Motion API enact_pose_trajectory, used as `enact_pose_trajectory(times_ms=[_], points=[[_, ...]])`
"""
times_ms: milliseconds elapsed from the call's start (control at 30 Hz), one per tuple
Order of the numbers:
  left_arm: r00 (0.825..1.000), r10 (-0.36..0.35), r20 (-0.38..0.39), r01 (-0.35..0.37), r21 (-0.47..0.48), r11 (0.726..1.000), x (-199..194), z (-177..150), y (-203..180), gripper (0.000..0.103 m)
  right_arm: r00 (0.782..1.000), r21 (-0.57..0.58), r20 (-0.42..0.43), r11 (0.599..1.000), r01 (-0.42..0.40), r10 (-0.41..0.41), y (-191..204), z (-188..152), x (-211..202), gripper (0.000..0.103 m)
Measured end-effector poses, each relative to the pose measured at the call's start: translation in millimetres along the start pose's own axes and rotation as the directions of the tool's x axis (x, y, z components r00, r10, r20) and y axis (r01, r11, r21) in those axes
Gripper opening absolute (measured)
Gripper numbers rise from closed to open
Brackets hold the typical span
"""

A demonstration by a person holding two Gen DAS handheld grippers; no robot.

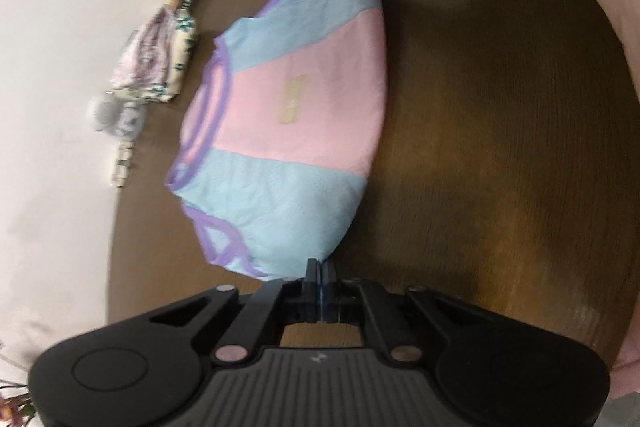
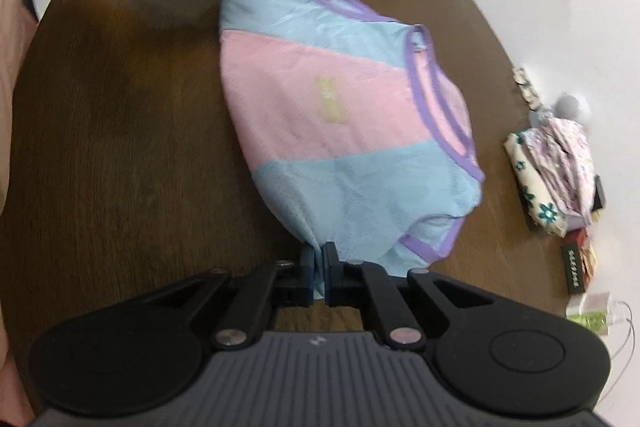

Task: Fold clothes
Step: 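Grasp the garment hem with the left gripper and lift it toward the collar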

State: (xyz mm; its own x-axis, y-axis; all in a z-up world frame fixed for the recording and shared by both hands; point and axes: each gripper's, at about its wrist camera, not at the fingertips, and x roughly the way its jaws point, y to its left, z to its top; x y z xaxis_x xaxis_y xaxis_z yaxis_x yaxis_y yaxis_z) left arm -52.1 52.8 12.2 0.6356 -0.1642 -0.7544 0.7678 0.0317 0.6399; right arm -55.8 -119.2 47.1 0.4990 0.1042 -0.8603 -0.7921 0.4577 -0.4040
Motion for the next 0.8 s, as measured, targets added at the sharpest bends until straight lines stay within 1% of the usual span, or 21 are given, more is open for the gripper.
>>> enact_pose_trajectory(times_ms=[133,233,333,467,500,533,633,733,800], points=[[0.998,0.069,-0.004,-0.069,-0.017,0.997,3.1,10.1,25.3,0.000,1.000,0.042,0.016,0.999,0.004,-0.005,-23.8,8.7,-7.3,0.003],[0.993,0.112,0.024,-0.111,-0.026,0.993,3.4,22.0,53.7,0.000,0.999,0.081,0.042,0.997,0.015,-0.019,-52.6,18.9,-13.1,0.003],[0.979,0.199,0.030,-0.198,-0.039,0.979,9.5,34.4,85.5,0.000,0.997,0.117,0.059,0.992,0.046,-0.053,-85.5,27.6,-15.7,0.002],[0.956,0.293,-0.027,-0.295,-0.081,0.952,41.3,48.3,135.6,0.000,0.996,0.169,0.037,0.983,0.073,-0.080,-135.4,34.9,0.1,0.001],[0.954,0.296,-0.041,-0.298,-0.094,0.950,52.7,51.6,146.3,0.000,0.996,0.183,0.029,0.980,0.076,-0.083,-146.3,35.6,7.1,0.001],[0.957,0.285,-0.053,-0.289,-0.108,0.951,64.0,54.6,155.1,0.000,0.997,0.201,0.020,0.977,0.072,-0.077,-157.8,35.9,16.4,0.001],[0.972,0.221,-0.083,-0.230,-0.131,0.964,101.3,62.1,171.4,0.000,1.000,0.246,-0.003,0.969,0.025,-0.025,-182.4,33.9,49.6,0.001],[0.980,0.170,-0.102,-0.184,-0.161,0.970,128.0,63.2,179.0,0.000,1.000,0.266,-0.020,0.964,0.009,-0.004,-193.8,31.5,78.8,0.001],[0.984,0.138,-0.111,-0.157,-0.182,0.971,143.3,63.5,184.4,0.000,1.000,0.279,-0.017,0.960,0.001,0.004,-196.6,30.3,90.5,0.001]])
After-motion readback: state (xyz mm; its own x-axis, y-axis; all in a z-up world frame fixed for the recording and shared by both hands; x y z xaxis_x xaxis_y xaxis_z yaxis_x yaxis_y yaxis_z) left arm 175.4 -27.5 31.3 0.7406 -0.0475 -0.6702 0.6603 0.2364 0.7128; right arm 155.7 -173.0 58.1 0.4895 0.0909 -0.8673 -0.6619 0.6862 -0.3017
